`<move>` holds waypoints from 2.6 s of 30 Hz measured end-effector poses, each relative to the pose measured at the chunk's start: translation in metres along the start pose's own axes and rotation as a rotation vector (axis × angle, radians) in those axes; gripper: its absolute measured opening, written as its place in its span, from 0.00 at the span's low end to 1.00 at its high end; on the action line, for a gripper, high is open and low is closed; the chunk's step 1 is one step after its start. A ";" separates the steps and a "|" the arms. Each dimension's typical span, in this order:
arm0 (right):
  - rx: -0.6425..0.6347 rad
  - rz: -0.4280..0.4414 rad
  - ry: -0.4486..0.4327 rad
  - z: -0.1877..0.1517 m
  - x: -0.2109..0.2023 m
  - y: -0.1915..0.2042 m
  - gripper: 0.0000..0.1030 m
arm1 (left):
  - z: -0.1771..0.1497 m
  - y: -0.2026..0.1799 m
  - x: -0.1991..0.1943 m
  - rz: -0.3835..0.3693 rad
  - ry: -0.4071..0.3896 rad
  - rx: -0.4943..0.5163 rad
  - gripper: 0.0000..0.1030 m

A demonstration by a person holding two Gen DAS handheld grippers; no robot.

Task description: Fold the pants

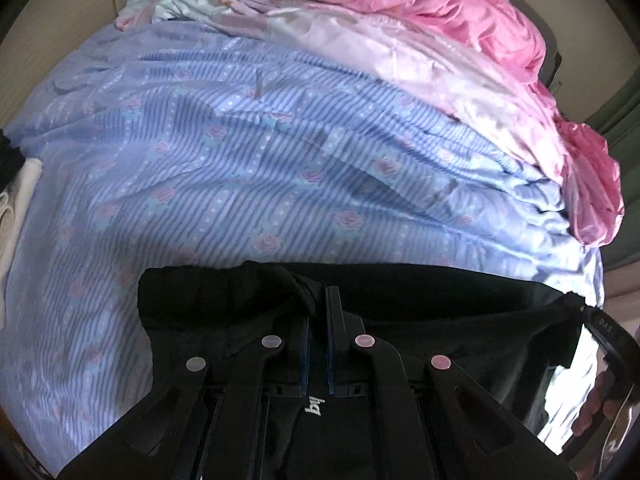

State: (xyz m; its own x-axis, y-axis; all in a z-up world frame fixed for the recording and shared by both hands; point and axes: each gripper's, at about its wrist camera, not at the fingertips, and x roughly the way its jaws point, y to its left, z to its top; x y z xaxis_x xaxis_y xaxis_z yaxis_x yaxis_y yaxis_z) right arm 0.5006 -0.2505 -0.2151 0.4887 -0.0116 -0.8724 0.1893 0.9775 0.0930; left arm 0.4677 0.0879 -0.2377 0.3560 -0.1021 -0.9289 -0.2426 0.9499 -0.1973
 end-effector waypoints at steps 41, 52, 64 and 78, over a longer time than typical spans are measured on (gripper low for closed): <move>-0.272 0.103 0.027 -0.040 -0.025 -0.079 0.56 | -0.099 -0.119 0.010 0.032 -0.025 0.413 0.73; -0.396 0.056 0.146 -0.036 0.034 -0.037 0.07 | -0.100 -0.119 0.008 0.049 -0.038 0.385 0.73; -0.197 -0.278 -0.093 0.037 -0.008 -0.072 0.50 | -0.093 -0.118 -0.006 0.023 -0.076 0.361 0.73; -0.370 0.105 -0.018 -0.130 -0.056 0.084 0.50 | -0.064 0.058 -0.050 -0.004 -0.176 0.247 0.73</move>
State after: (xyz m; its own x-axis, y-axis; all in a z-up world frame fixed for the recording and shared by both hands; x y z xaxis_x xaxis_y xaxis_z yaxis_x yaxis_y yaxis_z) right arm 0.3787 -0.1403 -0.2213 0.5044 0.0926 -0.8585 -0.1813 0.9834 -0.0005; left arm 0.3779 0.1288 -0.2223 0.5127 -0.0736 -0.8554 -0.0216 0.9949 -0.0986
